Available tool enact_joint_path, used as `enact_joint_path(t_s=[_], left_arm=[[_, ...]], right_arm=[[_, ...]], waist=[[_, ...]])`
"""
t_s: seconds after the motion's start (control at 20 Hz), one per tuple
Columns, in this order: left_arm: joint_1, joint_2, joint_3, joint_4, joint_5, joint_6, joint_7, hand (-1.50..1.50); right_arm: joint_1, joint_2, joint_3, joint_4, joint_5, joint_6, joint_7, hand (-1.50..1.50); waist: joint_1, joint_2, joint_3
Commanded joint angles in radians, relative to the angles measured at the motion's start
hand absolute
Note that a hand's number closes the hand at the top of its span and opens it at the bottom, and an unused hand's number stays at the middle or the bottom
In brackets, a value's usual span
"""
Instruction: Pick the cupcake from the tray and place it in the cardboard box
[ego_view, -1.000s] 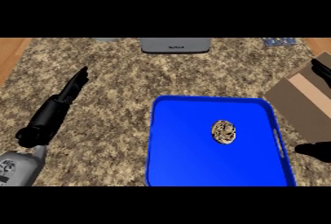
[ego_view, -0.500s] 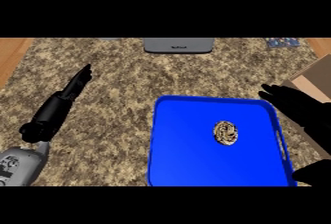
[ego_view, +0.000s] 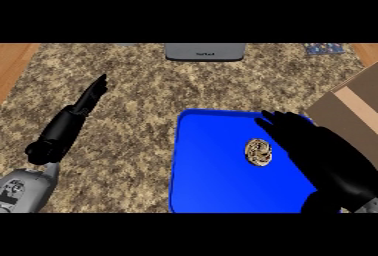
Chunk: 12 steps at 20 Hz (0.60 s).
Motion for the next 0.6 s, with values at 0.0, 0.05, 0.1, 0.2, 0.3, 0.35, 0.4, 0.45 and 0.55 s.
enact_joint_path(t_s=[0.0, 0.05, 0.1, 0.2, 0.3, 0.35, 0.4, 0.45, 0.55], left_arm=[[0.038, 0.002, 0.028, -0.053, -0.013, -0.015, 0.010, 0.00], [-0.009, -0.014, 0.043, 0.003, -0.012, -0.037, 0.014, 0.00], [-0.009, -0.044, 0.022, -0.026, -0.055, 0.005, 0.043, 0.00], [0.053, -0.017, 0.058, -0.057, -0.025, -0.049, 0.011, 0.00], [0.015, -0.044, 0.067, -0.038, -0.055, -0.050, 0.044, 0.00], [-0.045, -0.099, 0.030, 0.006, -0.101, 0.007, 0.067, 0.00], [0.036, -0.071, 0.063, 0.009, -0.087, -0.040, -0.034, 0.00], [0.056, -0.061, 0.068, -0.021, -0.057, -0.067, -0.009, 0.00], [-0.027, -0.093, 0.063, -0.038, -0.085, -0.045, 0.091, 0.00]], right_arm=[[-0.038, 0.144, 0.062, -0.008, 0.021, 0.078, 0.187, -1.50], [-0.040, 0.160, 0.056, -0.013, 0.027, 0.101, 0.201, -1.50], [0.024, 0.145, 0.053, 0.000, 0.053, 0.076, 0.139, -1.50], [0.023, 0.197, 0.095, 0.021, 0.103, 0.080, 0.156, -1.50], [0.016, 0.222, 0.071, 0.061, 0.143, 0.088, 0.133, -1.50], [0.059, 0.203, 0.096, -0.015, 0.157, 0.090, 0.175, -1.50], [0.016, 0.207, 0.071, 0.085, 0.185, 0.089, 0.102, -1.50], [-0.013, 0.261, 0.116, 0.098, 0.220, 0.088, 0.162, -1.50], [-0.012, 0.279, 0.114, 0.126, 0.277, 0.056, 0.137, -1.50]], waist=[[-0.003, -0.001, 0.001], [-0.009, 0.000, 0.001], [-0.011, 0.000, 0.002], [-0.006, -0.001, 0.001], [-0.009, 0.000, 0.002], [-0.016, -0.001, 0.002], [-0.009, 0.000, 0.001], [-0.005, 0.000, 0.001], [-0.009, 0.000, 0.002]])
